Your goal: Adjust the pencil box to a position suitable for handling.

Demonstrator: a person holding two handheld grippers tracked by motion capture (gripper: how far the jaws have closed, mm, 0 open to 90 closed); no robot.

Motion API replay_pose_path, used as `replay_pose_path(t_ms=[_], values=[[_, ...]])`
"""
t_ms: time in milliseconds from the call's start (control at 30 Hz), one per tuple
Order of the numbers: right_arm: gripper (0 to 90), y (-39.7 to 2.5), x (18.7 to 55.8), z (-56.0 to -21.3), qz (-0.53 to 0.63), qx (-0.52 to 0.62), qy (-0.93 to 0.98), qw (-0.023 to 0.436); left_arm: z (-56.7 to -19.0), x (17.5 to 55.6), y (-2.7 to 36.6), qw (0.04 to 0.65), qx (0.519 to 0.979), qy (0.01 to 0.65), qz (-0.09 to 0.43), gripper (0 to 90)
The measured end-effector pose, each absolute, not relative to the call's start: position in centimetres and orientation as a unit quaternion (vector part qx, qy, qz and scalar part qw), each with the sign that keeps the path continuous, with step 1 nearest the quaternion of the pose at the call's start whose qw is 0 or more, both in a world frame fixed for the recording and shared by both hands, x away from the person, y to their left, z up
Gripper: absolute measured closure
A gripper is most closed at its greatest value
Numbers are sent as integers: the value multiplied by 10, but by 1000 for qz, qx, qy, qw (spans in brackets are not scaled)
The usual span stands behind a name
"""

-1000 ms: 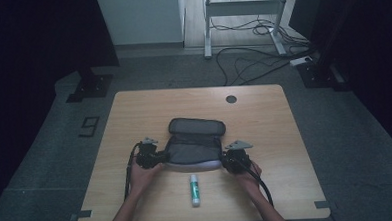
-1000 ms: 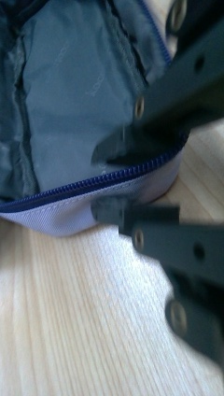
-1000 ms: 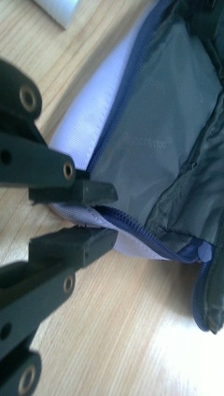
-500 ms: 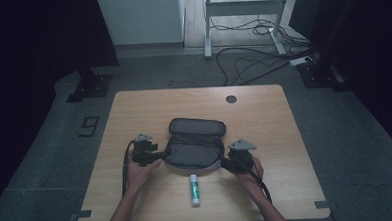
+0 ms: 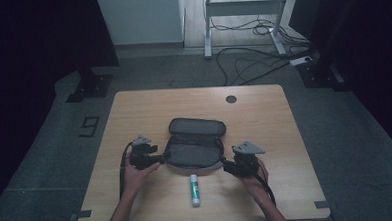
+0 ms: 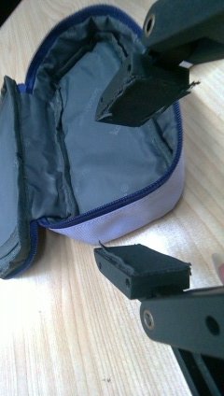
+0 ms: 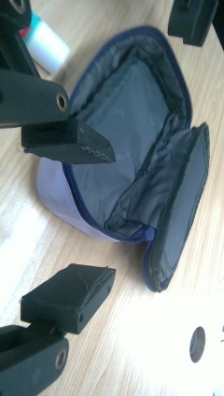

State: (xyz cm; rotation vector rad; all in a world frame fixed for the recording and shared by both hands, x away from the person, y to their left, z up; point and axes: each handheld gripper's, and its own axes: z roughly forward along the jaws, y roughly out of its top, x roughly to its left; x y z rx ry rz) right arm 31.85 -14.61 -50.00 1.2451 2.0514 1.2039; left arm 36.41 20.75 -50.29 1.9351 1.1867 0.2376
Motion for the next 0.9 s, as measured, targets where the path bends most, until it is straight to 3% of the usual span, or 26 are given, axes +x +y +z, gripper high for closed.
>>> replay_pose_path(t_ms=[900], values=[[374, -165, 278, -520, 440, 442, 757, 198, -523, 328, 245, 425, 759, 485, 85, 336]])
